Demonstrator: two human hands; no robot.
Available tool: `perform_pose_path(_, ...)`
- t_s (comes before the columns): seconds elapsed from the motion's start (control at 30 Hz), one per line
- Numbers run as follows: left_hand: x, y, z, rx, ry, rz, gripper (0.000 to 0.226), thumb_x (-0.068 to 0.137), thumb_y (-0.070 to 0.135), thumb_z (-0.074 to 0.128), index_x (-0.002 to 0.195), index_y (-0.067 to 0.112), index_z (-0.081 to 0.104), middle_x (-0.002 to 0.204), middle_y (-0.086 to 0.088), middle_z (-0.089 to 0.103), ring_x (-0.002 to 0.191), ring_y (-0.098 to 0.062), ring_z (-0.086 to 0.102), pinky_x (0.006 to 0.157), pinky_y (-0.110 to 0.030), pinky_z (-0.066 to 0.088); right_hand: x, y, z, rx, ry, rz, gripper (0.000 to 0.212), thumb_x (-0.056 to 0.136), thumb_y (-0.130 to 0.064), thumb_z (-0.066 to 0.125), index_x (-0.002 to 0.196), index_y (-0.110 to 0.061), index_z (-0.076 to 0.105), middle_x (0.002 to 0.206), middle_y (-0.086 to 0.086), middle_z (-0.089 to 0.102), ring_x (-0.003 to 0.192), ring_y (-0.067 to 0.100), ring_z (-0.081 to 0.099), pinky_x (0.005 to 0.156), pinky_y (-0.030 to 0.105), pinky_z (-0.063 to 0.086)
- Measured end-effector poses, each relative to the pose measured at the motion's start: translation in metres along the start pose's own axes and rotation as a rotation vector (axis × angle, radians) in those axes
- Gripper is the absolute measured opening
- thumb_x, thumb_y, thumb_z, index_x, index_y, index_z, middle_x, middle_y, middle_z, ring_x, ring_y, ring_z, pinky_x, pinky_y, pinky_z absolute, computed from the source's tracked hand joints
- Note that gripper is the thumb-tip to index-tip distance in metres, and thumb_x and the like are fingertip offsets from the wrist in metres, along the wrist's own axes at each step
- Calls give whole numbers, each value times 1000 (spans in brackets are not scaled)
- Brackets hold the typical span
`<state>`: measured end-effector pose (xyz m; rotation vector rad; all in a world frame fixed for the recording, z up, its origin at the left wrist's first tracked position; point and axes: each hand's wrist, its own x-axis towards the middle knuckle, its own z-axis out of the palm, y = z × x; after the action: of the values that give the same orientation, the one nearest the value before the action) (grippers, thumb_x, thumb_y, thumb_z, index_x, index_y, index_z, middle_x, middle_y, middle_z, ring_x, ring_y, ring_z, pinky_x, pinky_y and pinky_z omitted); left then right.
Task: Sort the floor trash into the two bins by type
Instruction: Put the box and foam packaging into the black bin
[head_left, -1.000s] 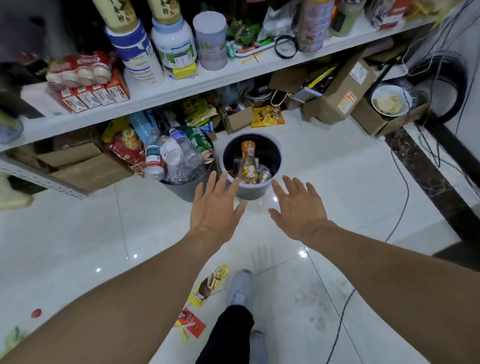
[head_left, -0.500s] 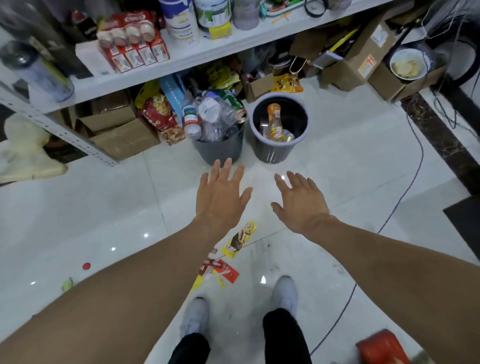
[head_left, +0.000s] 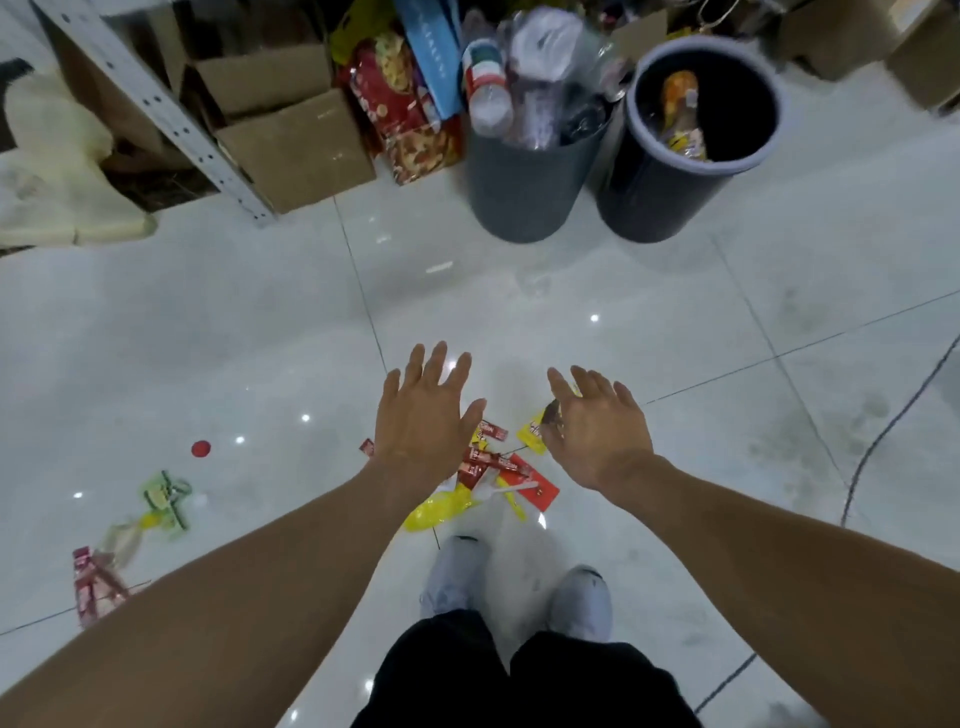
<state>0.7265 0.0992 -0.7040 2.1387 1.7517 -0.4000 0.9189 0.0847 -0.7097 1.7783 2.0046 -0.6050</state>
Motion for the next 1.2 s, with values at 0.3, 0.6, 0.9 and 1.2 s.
perform_pose_path(0.3,54,-61,173,-49,12,-108,63,100,53,29,153,28,6,162,-2,3,149,-24,0,118,-47,14,115,-40,124,-79,45,-146,71,100,-46,36,155,-18,3,160,11,13,147,26,13,120,43,13)
perform_pose_path(0.6,120,-99,281,-101,47,-134,76,92,65,35,153,35,-1,162,0,-1,149,-22,-2,118,-48,11,210,-48,180,-124,138,-222,70,101,-44,37,155,-20,1,162,8,10,148,24,11,120,41,12)
perform_pose_path(0.9,150,-103,322,-100,-31,-84,100,76,76,53,150,43,-6,162,-2,0,149,-25,0,117,-52,9,230,-33,184,-124,207,-217,70,100,-43,38,155,-20,3,161,8,14,147,25,14,119,41,15)
perform_pose_path(1.2,149,-100,335,-32,-9,-48,101,74,69,61,152,39,4,149,-8,28,135,-28,30,111,-45,30,225,-23,185,-113,231,-242,70,100,-42,41,155,-19,4,159,8,18,144,25,21,116,41,19)
